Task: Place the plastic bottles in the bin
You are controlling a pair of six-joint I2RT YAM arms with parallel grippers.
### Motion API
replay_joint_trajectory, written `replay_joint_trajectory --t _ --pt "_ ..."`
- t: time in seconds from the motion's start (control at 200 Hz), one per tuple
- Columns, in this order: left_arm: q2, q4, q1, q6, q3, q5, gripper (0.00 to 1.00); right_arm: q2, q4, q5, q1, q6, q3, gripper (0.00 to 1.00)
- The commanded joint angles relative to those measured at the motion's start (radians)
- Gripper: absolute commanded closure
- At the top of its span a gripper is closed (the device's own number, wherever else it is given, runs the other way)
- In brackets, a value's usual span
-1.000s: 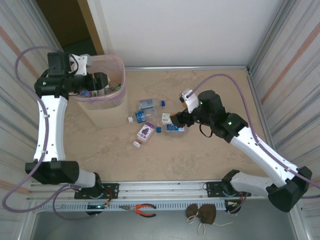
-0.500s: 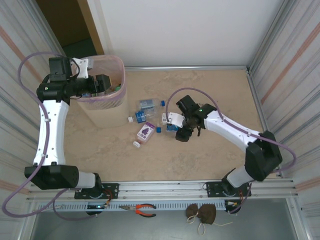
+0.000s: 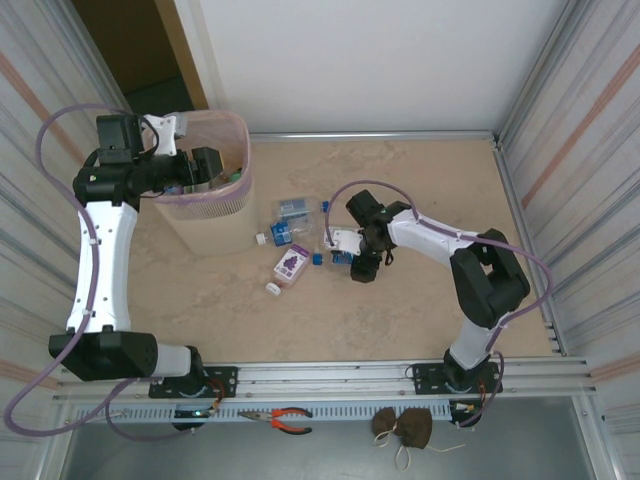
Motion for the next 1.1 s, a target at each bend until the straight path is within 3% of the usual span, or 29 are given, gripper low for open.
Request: replay_joint_trajectory --t 0.0,0.436,0.681,0.832,1.092 --pt "-0.036 0.014 0.005 -0.009 -0.009 0.023 0.29 0.006 -0.002 -0.069 0.001 -0.014 0.008 0.3" --pt "-0.042 0.021 0.005 -0.012 -0.019 0.031 0.28 0.056 0.038 -0.045 0.035 0.048 -0.042 0.35" --pt "-0.047 0.024 0.005 -0.011 -0.021 0.031 0.28 0.049 0.045 -0.025 0.038 0.069 -0.067 0.46" --pt "-0.066 0.051 0.005 -0.02 -0.036 0.045 0.28 0.003 0.019 -0.036 0.038 0.09 -0.076 0.54" --pt "-0.103 0.151 0.004 -0.057 -0.077 0.13 0.28 -0.162 0.005 -0.115 0.035 0.159 -0.118 0.56"
